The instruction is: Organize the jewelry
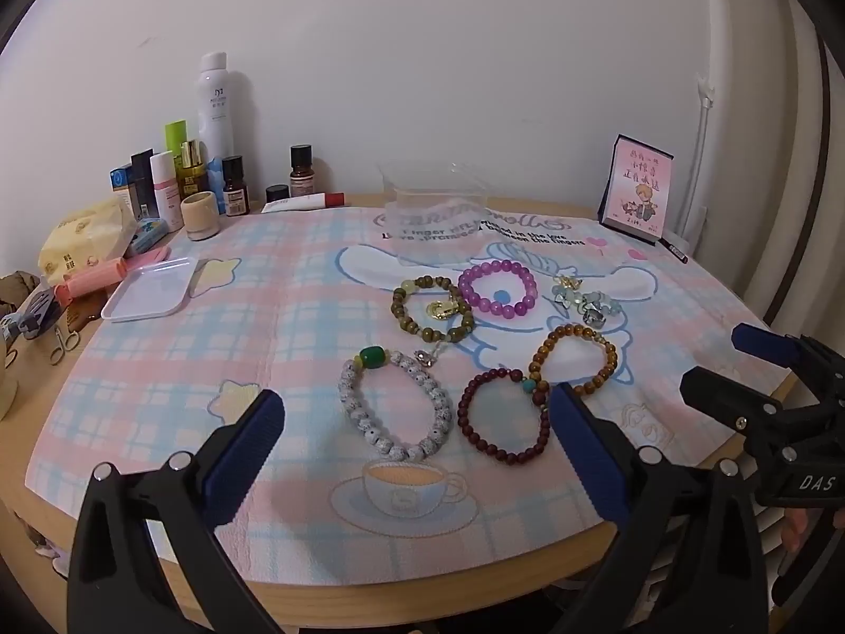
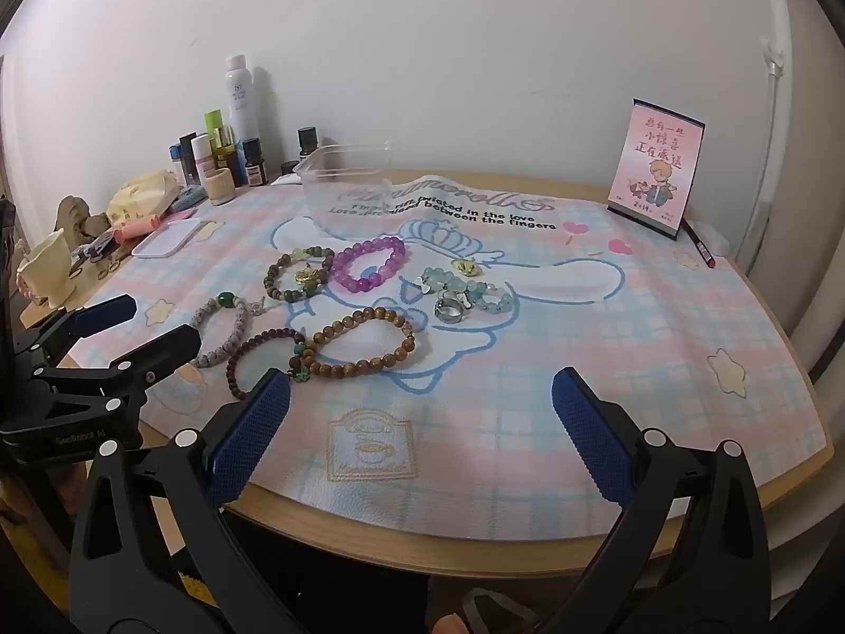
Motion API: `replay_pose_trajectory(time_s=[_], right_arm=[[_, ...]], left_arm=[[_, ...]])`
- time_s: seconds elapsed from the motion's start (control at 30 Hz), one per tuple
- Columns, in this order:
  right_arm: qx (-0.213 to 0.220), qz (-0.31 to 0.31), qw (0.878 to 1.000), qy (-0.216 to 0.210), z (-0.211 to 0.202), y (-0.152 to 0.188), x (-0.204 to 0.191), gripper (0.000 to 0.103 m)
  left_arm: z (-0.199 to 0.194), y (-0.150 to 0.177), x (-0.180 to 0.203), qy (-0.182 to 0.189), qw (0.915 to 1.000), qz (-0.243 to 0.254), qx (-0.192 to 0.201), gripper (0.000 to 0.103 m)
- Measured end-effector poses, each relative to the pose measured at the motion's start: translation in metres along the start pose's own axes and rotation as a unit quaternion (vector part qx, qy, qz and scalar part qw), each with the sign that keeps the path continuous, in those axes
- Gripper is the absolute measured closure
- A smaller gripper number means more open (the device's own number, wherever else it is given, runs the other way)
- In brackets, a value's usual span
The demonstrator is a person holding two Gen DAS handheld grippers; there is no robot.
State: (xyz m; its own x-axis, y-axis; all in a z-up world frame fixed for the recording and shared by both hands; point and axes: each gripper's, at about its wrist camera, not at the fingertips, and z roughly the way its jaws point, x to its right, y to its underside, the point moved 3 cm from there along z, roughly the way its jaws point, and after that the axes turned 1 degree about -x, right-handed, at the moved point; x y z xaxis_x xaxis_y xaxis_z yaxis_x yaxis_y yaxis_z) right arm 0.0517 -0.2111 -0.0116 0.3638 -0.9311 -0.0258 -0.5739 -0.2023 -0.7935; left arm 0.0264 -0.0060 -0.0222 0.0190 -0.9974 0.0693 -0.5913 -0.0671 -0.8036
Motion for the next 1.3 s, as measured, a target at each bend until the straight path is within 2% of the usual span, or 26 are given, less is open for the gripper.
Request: replay_pose_trajectory(time_s=[1.3], right_arm=[[-0.002,0.015,1.0,-0.014,0.0038,-0.001,0.0013,0.008]], left_arm=[[-0.0033,-0.0028,-0.0041,0.007,0.9999,-0.01,0.001,0.005]])
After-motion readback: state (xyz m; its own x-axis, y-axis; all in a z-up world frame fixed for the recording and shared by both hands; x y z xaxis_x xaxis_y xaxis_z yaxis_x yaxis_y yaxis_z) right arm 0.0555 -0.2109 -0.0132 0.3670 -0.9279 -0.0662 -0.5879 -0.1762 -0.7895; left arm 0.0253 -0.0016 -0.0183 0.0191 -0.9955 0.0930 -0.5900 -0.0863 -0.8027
